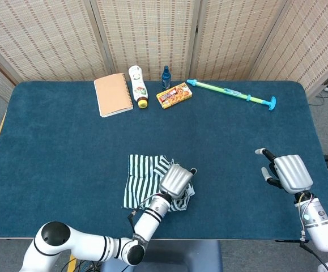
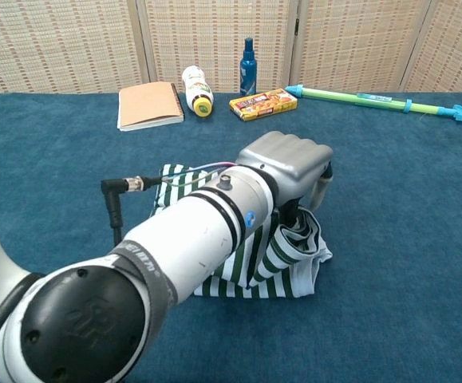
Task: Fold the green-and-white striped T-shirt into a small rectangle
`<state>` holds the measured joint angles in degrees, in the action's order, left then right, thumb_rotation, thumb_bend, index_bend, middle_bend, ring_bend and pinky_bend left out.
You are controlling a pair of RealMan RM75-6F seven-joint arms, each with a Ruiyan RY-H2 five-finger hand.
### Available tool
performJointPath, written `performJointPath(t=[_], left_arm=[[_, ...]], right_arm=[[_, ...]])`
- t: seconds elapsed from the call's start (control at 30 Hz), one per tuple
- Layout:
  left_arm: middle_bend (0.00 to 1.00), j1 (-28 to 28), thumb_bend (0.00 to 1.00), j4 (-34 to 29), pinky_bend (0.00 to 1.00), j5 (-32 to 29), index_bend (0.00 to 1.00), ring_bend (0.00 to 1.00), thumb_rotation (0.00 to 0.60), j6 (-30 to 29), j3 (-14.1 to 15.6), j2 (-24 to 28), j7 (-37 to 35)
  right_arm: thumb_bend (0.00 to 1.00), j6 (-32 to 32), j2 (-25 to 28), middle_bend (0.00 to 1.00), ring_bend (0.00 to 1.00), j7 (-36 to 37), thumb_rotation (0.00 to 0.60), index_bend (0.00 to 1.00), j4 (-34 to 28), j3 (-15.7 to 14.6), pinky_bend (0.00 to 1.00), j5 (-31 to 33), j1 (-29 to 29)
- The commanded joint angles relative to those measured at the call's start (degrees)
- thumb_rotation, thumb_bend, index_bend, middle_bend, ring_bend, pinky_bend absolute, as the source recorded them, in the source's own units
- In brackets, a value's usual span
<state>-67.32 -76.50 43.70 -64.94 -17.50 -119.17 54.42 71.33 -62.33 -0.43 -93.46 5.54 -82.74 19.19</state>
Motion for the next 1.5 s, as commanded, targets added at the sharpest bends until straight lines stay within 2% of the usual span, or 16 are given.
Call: performJointPath(t=[0.03, 0.13, 0.33, 0.5, 0.87, 1.07, 1.27, 1.37, 1.5], left_arm=[[0.87, 0.22, 0.19, 0.58, 0.99, -0.69, 0.11, 0.85, 0.6, -0.12, -0.9, -0.41, 0.05], [0.87, 0.64, 0.14, 0.28, 0.99, -1.4, 0.01, 0.85, 0.6, -0.11, -2.07, -0.22, -0.59], [0.86, 2.55, 0.13, -3.71, 0.99, -1.37, 0.0, 0.85, 0.6, -0.76, -4.21, 2.36, -3.7], [0.86, 4.07, 0.13, -6.06, 0.99, -0.74, 0.0, 0.85, 0.6, -1.4, -3.24, 5.73, -3.54], [0.86, 4.77, 0.13, -1.58, 0.99, -1.21, 0.0, 0.85, 0.6, -0.6, -2.04, 6.47, -3.6], [0.86, 6.28, 0.13, -4.91, 0.99, -2.36, 0.0, 0.85, 0.6, -0.15, -1.9, 9.25, -4.24], [0.86, 8.16, 0.13, -8.53, 0.99, -2.18, 0.0, 0.85, 0.6, 0.02, 0.52, 12.19, -4.65], [0.86, 8.13, 0.13, -7.47, 0.99, -1.88, 0.0, 0.85, 0.6, 0.5, 1.78, 11.95, -4.29], [0.86, 7.31, 0.13, -3.84, 0.99, -2.38, 0.0, 0.85, 0.6, 1.45, 1.12, 10.01, -4.97]], right_arm=[[0.48, 0.07, 0.05, 0.97, 1.0, -0.06, 0.6, 0.25, -0.1, 0.0, 1.0, -0.04, -0.05], [0.48, 0.18, 0.12, 0.97, 1.0, -0.14, 0.6, 0.25, -0.22, 0.0, 1.0, -0.07, -0.14], [0.48, 0.35, 0.32, 0.97, 1.0, -0.19, 0.6, 0.25, -0.49, 0.18, 1.0, -0.08, -0.17], [0.48, 0.47, 0.28, 0.97, 1.0, -0.05, 0.6, 0.25, -0.68, 0.19, 1.0, -0.42, -0.15], [0.48, 0.42, 0.31, 0.97, 1.0, -0.53, 0.6, 0.25, -1.11, 0.24, 1.0, -0.29, -0.18], [0.48, 0.34, 0.07, 0.97, 1.0, -0.66, 0.6, 0.25, -1.15, 0.26, 1.0, -0.28, -0.12], [0.48, 0.39, 0.06, 0.97, 1.0, -0.54, 0.6, 0.25, -1.01, 0.24, 1.0, -0.23, -0.23], [0.48, 0.32, -0.12, 0.97, 1.0, -0.37, 0.6, 0.25, -0.8, 0.15, 1.0, -0.23, -0.26], [0.48, 0.32, -0.16, 0.97, 1.0, -0.32, 0.6, 0.25, -0.65, 0.1, 1.0, -0.17, -0.35]])
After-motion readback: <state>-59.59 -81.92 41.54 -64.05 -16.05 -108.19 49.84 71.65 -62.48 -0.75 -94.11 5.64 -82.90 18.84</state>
